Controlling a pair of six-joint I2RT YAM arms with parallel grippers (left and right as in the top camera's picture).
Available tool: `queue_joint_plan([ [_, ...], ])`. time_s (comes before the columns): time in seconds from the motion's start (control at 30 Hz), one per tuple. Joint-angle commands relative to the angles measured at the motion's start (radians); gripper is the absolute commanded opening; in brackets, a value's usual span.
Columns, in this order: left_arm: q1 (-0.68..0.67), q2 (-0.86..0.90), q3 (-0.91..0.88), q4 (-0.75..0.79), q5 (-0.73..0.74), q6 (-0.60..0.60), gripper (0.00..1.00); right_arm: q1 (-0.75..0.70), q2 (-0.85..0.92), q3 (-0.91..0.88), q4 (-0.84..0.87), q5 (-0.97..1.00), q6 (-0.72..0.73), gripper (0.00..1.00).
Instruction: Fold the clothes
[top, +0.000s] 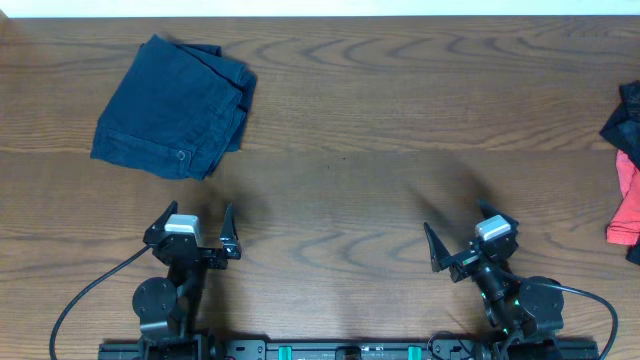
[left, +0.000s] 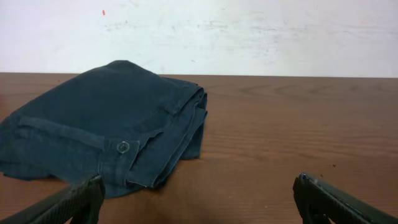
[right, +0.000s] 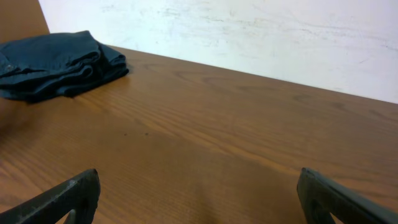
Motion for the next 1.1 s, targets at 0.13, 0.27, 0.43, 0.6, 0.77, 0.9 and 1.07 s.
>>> queue_joint_plan([
  [0.13, -0.004, -0.006, -0.029, -0.007, 0.072, -0.006, 0.98, 0.008, -0.006, -0.004, 0.003, -0.003, -0.011, 0.99],
  [0.27, -0.004, 0.008, -0.029, -0.004, 0.112, -0.088, 0.98, 0.008, -0.006, -0.004, 0.014, -0.004, -0.011, 0.99],
  [0.43, -0.004, 0.04, -0.029, -0.003, 0.18, -0.196, 0.98, 0.008, -0.005, -0.003, -0.002, -0.047, -0.006, 0.99],
  [0.6, -0.004, 0.081, -0.02, -0.004, 0.32, -0.224, 0.98, 0.008, -0.005, -0.002, 0.098, -0.127, 0.2, 0.99],
  [0.77, -0.003, 0.154, 0.064, -0.014, 0.358, -0.218, 0.98, 0.008, 0.0, 0.027, 0.203, -0.159, 0.247, 0.99],
  [0.9, -0.003, 0.278, 0.217, -0.03, 0.311, -0.198, 0.98, 0.007, 0.062, 0.162, 0.192, -0.072, 0.249, 0.99],
  [1.07, -0.003, 0.563, 0.48, -0.216, 0.312, -0.192, 0.98, 0.005, 0.311, 0.397, 0.044, 0.013, 0.217, 0.99],
])
